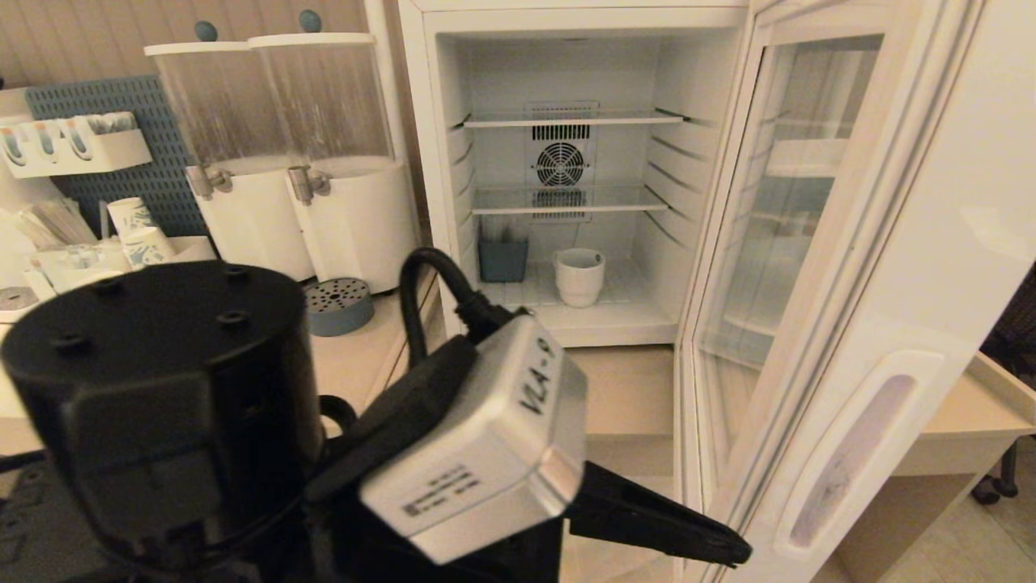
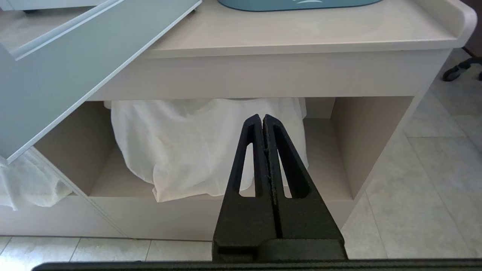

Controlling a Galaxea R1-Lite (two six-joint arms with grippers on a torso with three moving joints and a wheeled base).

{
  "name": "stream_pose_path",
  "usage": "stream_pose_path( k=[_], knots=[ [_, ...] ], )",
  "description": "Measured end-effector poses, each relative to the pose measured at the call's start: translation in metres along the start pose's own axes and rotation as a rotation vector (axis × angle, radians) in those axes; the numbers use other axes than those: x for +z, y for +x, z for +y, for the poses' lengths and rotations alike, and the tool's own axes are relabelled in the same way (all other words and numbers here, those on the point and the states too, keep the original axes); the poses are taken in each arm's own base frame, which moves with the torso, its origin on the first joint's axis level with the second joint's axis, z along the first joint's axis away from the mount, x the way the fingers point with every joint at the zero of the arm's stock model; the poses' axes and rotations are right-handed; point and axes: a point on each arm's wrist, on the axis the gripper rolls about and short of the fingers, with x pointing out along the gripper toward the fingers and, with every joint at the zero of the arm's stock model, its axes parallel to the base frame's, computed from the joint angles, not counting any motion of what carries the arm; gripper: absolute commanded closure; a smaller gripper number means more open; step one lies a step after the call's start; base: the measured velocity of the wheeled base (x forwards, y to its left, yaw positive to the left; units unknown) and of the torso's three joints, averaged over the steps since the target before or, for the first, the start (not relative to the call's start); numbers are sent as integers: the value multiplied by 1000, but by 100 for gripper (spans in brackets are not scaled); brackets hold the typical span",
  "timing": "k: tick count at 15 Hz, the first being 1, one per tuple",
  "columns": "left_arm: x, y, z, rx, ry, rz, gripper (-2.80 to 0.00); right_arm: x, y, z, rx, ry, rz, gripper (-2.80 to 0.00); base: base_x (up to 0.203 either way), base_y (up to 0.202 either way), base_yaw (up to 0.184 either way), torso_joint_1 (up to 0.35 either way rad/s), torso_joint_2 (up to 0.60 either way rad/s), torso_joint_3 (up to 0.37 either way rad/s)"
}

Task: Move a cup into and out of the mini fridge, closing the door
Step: Open the freezer door, then take the ceramic cup out of the freezer

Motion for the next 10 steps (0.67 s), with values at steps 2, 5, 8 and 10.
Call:
stream_pose_path(
  k=[2, 5, 8, 10],
  knots=[
    [0, -21, -7, 38, 8, -17, -280, 0, 0, 0, 1, 0, 0, 0, 0, 0, 0, 0, 0, 0],
    [1, -54, -25, 98, 3, -60, -280, 0, 0, 0, 0, 0, -1, 0, 0, 0, 0, 0, 0, 0],
    [6, -97, -46, 265, -73, -133, -280, 0, 0, 0, 0, 0, -1, 0, 0, 0, 0, 0, 0, 0],
    [3, -123, -60, 457, -165, -151, -280, 0, 0, 0, 0, 1, -1, 0, 0, 0, 0, 0, 0, 0]
  ],
)
